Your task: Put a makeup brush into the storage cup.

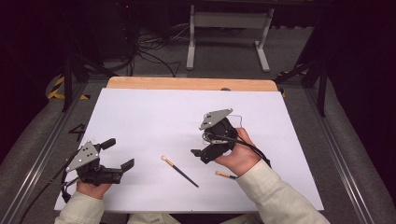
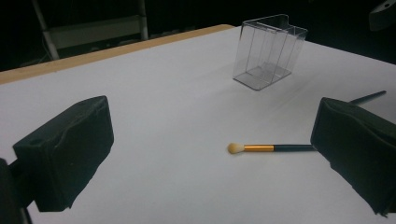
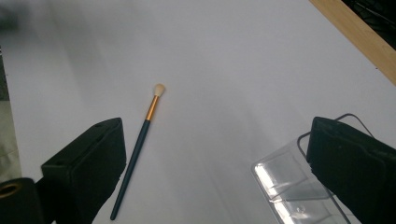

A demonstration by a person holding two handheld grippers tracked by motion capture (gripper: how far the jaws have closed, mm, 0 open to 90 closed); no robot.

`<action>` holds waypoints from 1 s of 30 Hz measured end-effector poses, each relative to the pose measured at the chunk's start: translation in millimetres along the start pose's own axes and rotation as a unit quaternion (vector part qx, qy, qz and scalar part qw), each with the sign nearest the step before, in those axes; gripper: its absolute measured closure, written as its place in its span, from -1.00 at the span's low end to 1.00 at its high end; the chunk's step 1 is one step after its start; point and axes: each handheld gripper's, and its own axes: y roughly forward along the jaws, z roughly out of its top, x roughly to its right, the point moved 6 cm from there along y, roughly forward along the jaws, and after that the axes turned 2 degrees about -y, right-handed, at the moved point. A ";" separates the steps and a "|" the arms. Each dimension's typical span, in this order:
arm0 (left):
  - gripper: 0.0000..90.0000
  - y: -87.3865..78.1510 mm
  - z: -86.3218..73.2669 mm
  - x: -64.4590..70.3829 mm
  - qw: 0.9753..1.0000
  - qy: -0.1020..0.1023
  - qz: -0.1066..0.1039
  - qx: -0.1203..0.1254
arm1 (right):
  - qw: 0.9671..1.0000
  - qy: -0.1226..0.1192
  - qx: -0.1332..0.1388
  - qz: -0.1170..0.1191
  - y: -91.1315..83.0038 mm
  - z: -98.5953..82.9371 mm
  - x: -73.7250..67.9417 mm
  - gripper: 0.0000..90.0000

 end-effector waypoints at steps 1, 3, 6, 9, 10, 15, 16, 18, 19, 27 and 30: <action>-1.00 0.0 0.0 0.0 1.000 0.000 0.000 0.000 | 1.000 -0.001 -0.002 0.002 1.9 0.9 -0.6 -0.88; -1.00 0.4 -0.2 0.1 1.000 0.000 0.000 0.001 | 1.000 -0.002 -0.003 0.003 3.9 1.9 -0.9 -0.89; -1.00 0.4 -0.2 -0.1 1.000 0.001 0.000 0.000 | 1.000 -0.003 -0.003 0.006 8.6 5.3 -1.1 -0.89; -1.00 1.3 0.0 -0.6 1.000 -0.001 0.000 0.004 | 1.000 -0.005 -0.001 0.011 13.7 8.9 -2.9 -0.90; -1.00 1.2 0.0 -0.8 1.000 -0.001 0.002 0.002 | 1.000 -0.006 -0.003 0.013 15.9 9.8 -3.5 -0.90; -1.00 3.1 0.3 -0.7 1.000 0.000 -0.002 0.003 | 0.999 -0.013 -0.020 0.022 30.1 11.8 -9.8 -0.90; -1.00 2.8 0.3 -0.9 1.000 0.001 -0.002 0.002 | 0.999 -0.015 -0.022 0.023 33.1 11.6 -10.7 -0.89; -1.00 3.0 0.5 -1.1 1.000 0.001 -0.002 0.005 | 0.999 -0.013 -0.020 0.023 37.3 11.2 -11.2 -0.90; -1.00 3.0 0.5 -1.1 1.000 0.001 -0.002 0.005 | 0.999 -0.013 -0.020 0.023 37.3 11.2 -11.2 -0.90; -1.00 2.1 0.0 -0.9 1.000 0.001 0.000 0.003 | 0.999 -0.013 -0.032 0.041 56.8 5.3 -19.8 -0.91; -1.00 1.9 -0.3 -0.8 1.000 0.001 0.000 0.003 | 0.997 -0.013 -0.048 0.051 66.0 2.9 -23.9 -0.96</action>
